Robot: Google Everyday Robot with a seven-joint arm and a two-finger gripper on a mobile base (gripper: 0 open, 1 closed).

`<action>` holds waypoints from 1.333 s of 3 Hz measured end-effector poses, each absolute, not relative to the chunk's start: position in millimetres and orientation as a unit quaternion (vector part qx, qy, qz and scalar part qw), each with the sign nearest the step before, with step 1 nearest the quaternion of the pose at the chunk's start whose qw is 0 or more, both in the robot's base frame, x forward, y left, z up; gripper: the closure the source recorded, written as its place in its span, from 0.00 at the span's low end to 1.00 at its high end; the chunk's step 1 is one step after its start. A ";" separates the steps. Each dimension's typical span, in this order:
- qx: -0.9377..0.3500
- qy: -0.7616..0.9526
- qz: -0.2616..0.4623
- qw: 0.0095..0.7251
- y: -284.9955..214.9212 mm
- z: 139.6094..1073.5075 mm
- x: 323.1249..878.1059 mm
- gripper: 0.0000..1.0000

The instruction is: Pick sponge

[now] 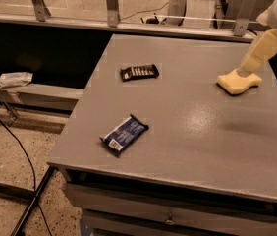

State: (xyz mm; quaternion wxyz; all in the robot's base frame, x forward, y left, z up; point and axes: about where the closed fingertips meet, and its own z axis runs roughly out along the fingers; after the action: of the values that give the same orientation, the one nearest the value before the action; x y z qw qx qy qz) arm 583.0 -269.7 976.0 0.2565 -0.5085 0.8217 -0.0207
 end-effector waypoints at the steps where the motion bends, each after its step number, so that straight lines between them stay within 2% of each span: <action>1: -0.437 0.856 -0.006 0.277 -294.1 953.6 625.2 0.00; 4: -0.315 0.918 0.001 0.242 -318.7 878.5 668.7 0.00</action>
Offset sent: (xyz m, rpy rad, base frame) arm 0.0920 -0.0559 -0.0795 0.1629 0.0498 -0.3991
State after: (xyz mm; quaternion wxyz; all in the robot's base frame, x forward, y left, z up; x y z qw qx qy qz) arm 668.7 -318.7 878.5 0.2415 -0.3147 0.9179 0.0009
